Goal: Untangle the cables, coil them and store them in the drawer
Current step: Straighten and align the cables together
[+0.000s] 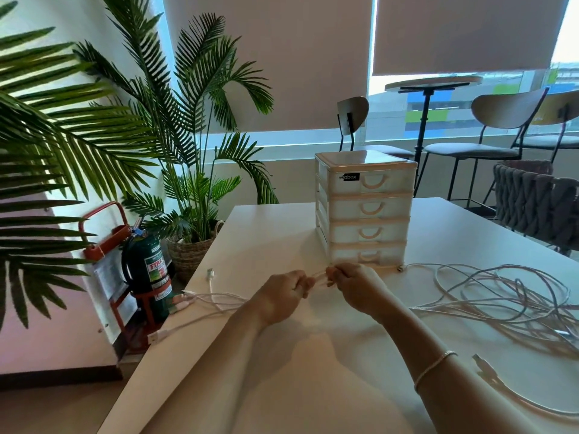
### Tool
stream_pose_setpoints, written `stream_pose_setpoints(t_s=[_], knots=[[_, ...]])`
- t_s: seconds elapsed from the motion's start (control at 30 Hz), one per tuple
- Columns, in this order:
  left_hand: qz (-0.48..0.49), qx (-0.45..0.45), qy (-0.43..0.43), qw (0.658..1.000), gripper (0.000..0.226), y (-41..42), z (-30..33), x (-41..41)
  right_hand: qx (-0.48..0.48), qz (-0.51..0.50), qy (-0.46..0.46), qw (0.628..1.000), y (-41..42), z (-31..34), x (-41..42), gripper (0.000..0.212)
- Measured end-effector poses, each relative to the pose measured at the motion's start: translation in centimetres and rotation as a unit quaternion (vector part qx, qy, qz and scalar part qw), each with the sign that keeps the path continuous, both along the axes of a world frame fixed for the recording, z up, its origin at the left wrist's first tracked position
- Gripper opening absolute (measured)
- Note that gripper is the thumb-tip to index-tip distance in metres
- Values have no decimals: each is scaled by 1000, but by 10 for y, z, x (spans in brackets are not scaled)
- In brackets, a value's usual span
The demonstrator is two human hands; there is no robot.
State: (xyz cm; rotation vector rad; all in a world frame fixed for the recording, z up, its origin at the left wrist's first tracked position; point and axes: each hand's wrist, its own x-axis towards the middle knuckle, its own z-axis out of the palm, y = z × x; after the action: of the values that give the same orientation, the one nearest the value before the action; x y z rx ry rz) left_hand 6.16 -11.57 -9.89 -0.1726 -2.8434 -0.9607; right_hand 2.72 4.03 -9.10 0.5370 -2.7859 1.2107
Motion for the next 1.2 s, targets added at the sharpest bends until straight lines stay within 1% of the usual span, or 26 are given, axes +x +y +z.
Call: stream_pose_setpoints(t_s=[0.07, 0.13, 0.2, 0.27, 0.33, 0.4, 0.43, 0.5, 0.53, 0.6, 0.67, 0.73, 0.77, 0.87, 0.9, 1.03, 1.2], knots=[[19, -2, 21, 1000, 32, -2, -1, -1, -4, 20, -3, 1000, -1, 0, 1, 28], [45, -9, 43, 998, 28, -4, -2, -3, -14, 75, -55, 996, -2, 0, 4, 29], [65, -20, 53, 996, 27, -6, -6, -4, 8, 113, -92, 989, -4, 0, 5, 30], [73, -34, 46, 996, 28, -7, -7, -4, 25, 123, -101, 987, -4, 0, 5, 29], [48, -34, 30, 998, 27, -10, -4, -3, 44, 99, -58, 992, -3, 1, 4, 29], [10, -22, 13, 1000, 29, -8, 1, 0, 61, 44, 7, 997, -3, 1, 2, 31], [-7, -14, 6, 1000, 31, -6, 3, 0, 62, 15, 24, 998, -4, -1, 0, 31], [-28, -7, 2, 1000, 34, -2, 5, 1, 63, -23, 32, 997, -5, -2, -1, 30], [-27, -10, 4, 1000, 34, -2, 5, 1, 70, -24, 31, 997, -5, -2, -1, 30], [-5, -19, 13, 1000, 34, -7, 3, -1, 67, 17, 4, 998, -3, -1, -1, 30], [25, -22, 22, 999, 31, -14, -1, -1, 46, 94, -75, 992, -1, 3, 4, 29], [44, -19, 21, 999, 25, -17, -3, -2, 42, 140, -133, 980, 0, 6, 8, 32], [48, -20, 21, 998, 25, -17, -4, -3, 36, 146, -144, 978, 0, 6, 8, 32], [38, -31, 20, 999, 26, -17, -3, -5, -23, 131, -158, 979, -1, 5, 6, 33], [31, -37, 18, 999, 27, -17, -2, -5, -24, 123, -145, 981, -2, 4, 5, 32], [5, -73, -16, 997, 24, -21, -2, -6, 66, 77, -19, 995, -3, -5, -1, 26], [-3, -110, -58, 992, 22, -36, 2, -7, 86, 59, 18, 994, -8, -9, -4, 23]])
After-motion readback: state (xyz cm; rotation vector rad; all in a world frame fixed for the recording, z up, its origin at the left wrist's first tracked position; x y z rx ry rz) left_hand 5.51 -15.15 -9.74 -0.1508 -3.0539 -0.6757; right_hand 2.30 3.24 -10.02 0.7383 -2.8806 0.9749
